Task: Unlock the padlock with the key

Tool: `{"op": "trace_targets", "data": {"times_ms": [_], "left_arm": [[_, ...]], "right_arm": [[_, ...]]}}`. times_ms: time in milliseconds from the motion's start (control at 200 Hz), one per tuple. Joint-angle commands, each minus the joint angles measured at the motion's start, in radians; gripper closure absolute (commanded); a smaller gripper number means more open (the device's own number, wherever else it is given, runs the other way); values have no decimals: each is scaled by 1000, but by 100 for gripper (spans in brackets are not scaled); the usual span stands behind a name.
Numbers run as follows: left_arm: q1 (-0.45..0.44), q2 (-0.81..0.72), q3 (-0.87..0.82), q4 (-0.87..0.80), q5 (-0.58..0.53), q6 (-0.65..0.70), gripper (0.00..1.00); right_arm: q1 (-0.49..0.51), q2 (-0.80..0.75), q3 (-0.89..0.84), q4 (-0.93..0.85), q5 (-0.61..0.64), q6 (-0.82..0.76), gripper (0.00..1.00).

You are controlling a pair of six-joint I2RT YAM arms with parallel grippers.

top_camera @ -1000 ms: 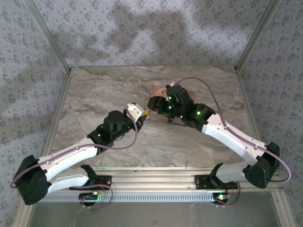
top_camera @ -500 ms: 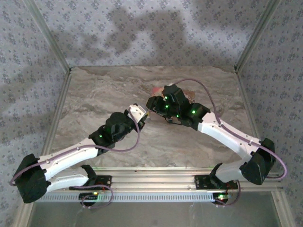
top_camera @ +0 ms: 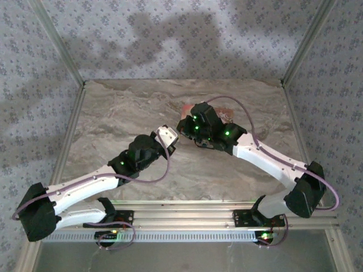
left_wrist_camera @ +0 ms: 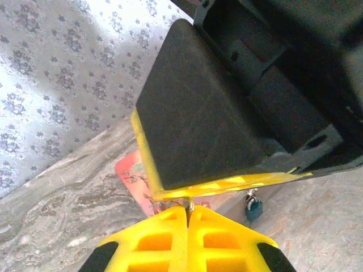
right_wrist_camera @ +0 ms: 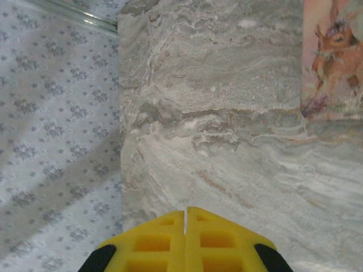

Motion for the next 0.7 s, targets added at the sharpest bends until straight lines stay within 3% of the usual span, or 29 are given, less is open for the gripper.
{"op": "trace_targets", "data": {"times_ms": [0, 120, 220, 265, 305, 375, 465, 520, 695], "left_arm": [[-8, -12, 13, 3, -13, 27, 100], [-9, -20, 5, -18, 1, 41, 100], [-9, -20, 24, -87, 28, 20, 100], [-7, -25, 31, -121, 44, -11, 78], [3, -35, 34, -150, 79, -47, 67], [57, -62, 40, -196, 211, -157, 57], [219, -67, 59, -234, 536, -333, 54], [300, -64, 53, -209, 680, -416, 50], [429, -89, 29, -68, 883, -579, 48]], "right_arm": [[1, 2, 34, -15, 11, -6, 100], [-3, -3, 33, 3, 0, -54, 100], [-10, -17, 36, 63, -52, -206, 100], [-15, -18, 64, 41, -71, -298, 100], [-25, -9, 101, 0, -99, -392, 100], [-46, 11, 165, -94, -180, -568, 100], [-78, 12, 172, -143, -288, -746, 100], [-114, 3, 151, -131, -379, -812, 100], [-182, 7, 146, -129, -621, -975, 100]]}}
